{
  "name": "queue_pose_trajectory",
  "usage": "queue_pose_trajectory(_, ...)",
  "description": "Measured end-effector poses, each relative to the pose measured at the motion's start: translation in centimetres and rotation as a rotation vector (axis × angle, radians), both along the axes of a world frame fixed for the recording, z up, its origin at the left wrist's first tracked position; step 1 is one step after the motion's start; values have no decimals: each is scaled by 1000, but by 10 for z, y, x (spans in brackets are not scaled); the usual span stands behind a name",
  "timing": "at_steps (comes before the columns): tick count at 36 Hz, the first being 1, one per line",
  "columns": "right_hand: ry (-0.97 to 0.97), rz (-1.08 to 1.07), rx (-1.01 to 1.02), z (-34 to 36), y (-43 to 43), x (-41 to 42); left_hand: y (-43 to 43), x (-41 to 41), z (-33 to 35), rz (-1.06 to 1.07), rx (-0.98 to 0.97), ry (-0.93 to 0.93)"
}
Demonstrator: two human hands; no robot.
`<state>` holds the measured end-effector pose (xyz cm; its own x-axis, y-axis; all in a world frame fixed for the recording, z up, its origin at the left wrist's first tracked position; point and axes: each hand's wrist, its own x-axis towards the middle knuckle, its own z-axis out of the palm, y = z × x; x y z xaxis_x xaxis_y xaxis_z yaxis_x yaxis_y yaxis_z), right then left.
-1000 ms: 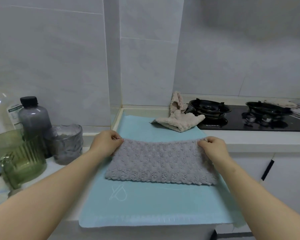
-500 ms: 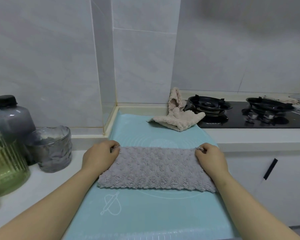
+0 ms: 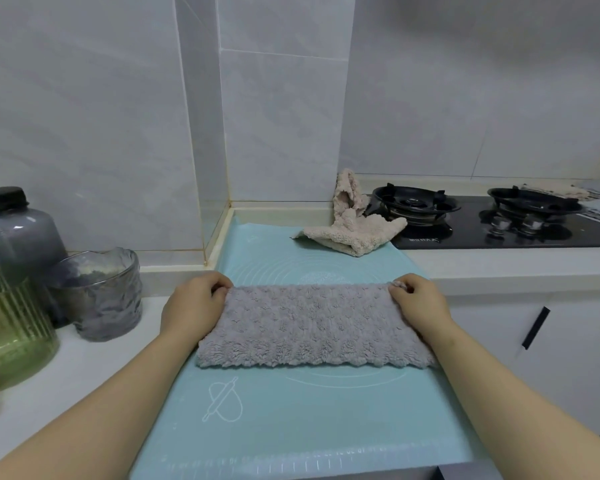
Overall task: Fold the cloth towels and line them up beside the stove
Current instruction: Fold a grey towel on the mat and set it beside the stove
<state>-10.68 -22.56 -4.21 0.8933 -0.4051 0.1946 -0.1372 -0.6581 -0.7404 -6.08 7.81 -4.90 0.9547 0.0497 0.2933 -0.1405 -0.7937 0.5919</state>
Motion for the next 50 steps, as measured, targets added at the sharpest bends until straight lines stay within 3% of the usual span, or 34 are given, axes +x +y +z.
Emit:
queue_pose_trajectory(5, 32, -56, -117, -6, 4, 1, 0, -1, 2, 19, -96, 12)
queue_pose_trajectory(12, 55, -78, -9, 1, 7, -9, 2, -10, 8, 37, -300, 9)
queue_pose_trajectory(17, 166, -10, 66, 18, 8, -23, -2, -27, 28, 203, -474, -106)
queue_pose_trajectory(20, 220, -26, -86, 25, 9, -35, -22, -49, 46, 41, -333, -168)
queue_pose_trajectory(24, 310, -56, -255, 27, 18, -54, -57, -75, 43, -292, 55, 10)
queue_pose_trajectory(27, 363, -80, -358, 22, 26, -67, -69, -79, 24, -306, 375, 211)
queue_pose_trajectory(31, 332, -143, -346, 12, 27, -74, -72, -84, 8, -285, 551, 299)
queue_pose_trajectory(42, 215, -220, -316, 3, 32, -81, -73, -75, 34, -330, 656, 432)
queue_pose_trajectory(46, 193, -230, -294, 4, 31, -81, -87, -72, 42, -302, 586, 215)
queue_pose_trajectory(50, 169, -227, -274, 4, 31, -82, -99, -79, 19, -356, 558, 281)
